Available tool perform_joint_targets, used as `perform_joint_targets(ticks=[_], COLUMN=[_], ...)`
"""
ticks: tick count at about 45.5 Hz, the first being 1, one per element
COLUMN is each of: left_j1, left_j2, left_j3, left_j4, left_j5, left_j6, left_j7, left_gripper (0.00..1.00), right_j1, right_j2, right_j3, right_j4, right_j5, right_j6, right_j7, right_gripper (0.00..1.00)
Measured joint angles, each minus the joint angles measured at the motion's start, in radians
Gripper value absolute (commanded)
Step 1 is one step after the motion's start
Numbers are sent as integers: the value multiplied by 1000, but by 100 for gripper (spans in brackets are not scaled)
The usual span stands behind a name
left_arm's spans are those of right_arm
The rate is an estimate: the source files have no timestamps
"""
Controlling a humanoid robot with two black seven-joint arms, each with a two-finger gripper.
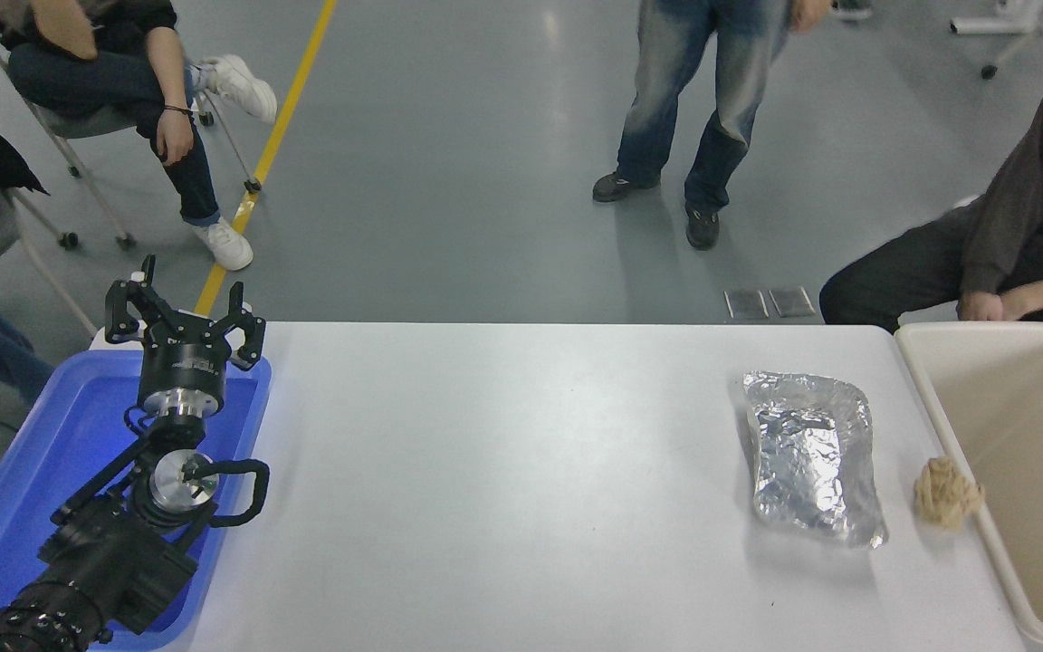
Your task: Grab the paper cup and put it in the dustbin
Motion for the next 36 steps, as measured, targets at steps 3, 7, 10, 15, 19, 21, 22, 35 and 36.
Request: perform_joint_targets(ticks=[3,7,10,15,19,21,22,35,36], left_j1=[0,0,0,0,0,0,0,0,0], left_j2=[0,0,0,0,0,0,0,0,0], left_j3=[0,0,0,0,0,0,0,0,0], left_j4=[0,0,0,0,0,0,0,0,0], left_j5=[0,0,0,0,0,0,0,0,0], left_j6=[0,0,0,0,0,0,0,0,0], left_j7=[0,0,0,0,0,0,0,0,0], left_gripper=[99,99,99,99,99,99,99,99,99], right_j1=[-154,-341,-473,-636,-748,-793,-812,-969,-974], right_j2=[13,47,87,155,212,235,244,332,335], right_j3=[111,243,328,425,493,523,536,664,669], right_j4=[-57,-132,-193,-286,-356,-385,-397,-520,-524], right_j5=[-8,-17,-21,-25,-27,-28,-28,-30,-30], right_j6=[-43,-107,-160,-232,-291,-318,-329,-419,-421], right_j7=[5,10,12,15,16,16,16,13,13], right_gripper=[0,0,0,0,0,0,0,77,85])
